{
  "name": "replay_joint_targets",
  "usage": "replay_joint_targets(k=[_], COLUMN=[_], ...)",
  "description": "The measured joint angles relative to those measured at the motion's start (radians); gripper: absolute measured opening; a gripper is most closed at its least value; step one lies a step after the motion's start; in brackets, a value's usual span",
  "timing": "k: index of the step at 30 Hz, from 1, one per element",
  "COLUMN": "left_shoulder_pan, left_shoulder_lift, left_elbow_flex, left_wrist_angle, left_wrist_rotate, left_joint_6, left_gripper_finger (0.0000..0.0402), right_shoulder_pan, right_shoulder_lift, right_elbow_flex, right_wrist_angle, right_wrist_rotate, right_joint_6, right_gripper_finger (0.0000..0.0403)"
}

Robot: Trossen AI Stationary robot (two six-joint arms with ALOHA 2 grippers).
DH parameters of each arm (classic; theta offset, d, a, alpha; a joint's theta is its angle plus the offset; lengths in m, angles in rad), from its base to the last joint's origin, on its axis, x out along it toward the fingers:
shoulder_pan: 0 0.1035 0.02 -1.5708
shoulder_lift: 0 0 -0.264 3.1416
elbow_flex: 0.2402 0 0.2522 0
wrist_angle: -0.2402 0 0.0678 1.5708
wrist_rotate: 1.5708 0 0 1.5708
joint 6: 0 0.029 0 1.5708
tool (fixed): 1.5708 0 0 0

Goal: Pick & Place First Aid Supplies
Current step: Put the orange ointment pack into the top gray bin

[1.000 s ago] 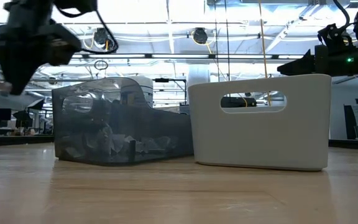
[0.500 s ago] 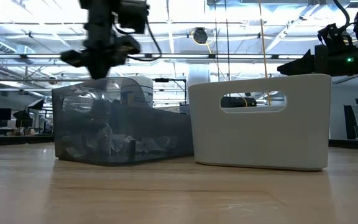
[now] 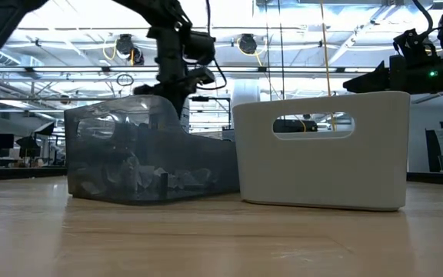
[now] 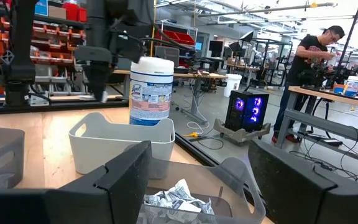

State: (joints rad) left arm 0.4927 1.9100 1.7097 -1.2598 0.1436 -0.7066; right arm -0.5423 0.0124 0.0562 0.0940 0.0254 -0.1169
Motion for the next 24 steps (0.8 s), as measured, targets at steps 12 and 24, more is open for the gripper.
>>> replay_joint_targets(k=[12, 24], left_shoulder_pan=[-0.002, -0.011], left_shoulder_lift=[0.159, 0.211], left_elbow_flex=[0.075, 0.074], left_wrist_angle=[0.104, 0.12], left_wrist_rotate=[-0.056, -0.07], left_joint_6=[0.032, 0.017], left_gripper_finger=[0.0007, 0.0076], right_shoulder_pan=[0.0, 0.0], right_shoulder_lift=[0.0, 0.0], right_elbow_flex=[0.0, 0.0], right_wrist_angle=[0.0, 0.0], right_wrist_rotate=[0.0, 0.0], right_joint_6=[0.0, 0.0], right_gripper_finger=[0.0263, 0.0263])
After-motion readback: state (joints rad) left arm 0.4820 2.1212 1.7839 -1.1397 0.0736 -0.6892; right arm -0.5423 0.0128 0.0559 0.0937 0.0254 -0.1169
